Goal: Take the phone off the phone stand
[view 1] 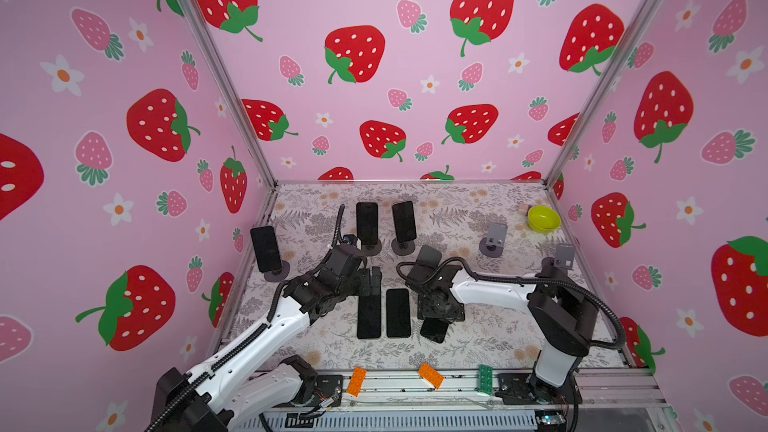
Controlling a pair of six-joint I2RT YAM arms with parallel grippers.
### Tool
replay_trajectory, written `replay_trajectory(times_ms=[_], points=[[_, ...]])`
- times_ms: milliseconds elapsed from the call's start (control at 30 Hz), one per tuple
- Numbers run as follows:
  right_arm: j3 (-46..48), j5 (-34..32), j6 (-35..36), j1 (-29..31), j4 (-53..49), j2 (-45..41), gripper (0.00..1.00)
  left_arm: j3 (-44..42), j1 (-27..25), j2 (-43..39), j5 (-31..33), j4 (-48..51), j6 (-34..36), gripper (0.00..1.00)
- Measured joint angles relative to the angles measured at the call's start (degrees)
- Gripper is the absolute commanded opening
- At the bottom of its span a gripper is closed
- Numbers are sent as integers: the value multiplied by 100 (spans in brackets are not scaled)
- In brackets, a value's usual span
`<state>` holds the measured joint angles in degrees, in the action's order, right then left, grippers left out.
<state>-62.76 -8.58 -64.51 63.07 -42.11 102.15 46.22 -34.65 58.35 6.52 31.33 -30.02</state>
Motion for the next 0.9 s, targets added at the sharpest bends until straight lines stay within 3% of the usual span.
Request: replay_trajectory(times_ms=[133,800,900], points=[[4,-131,352,70,90,0,80,-98,0,-26,85,-22,-22,100],[313,7,1340,81,903,-153,82,-240,7,-848,793,-157,-120,100],[310,39,1416,81,964,-153,89,-260,17,-885,914,-164,-157,100]])
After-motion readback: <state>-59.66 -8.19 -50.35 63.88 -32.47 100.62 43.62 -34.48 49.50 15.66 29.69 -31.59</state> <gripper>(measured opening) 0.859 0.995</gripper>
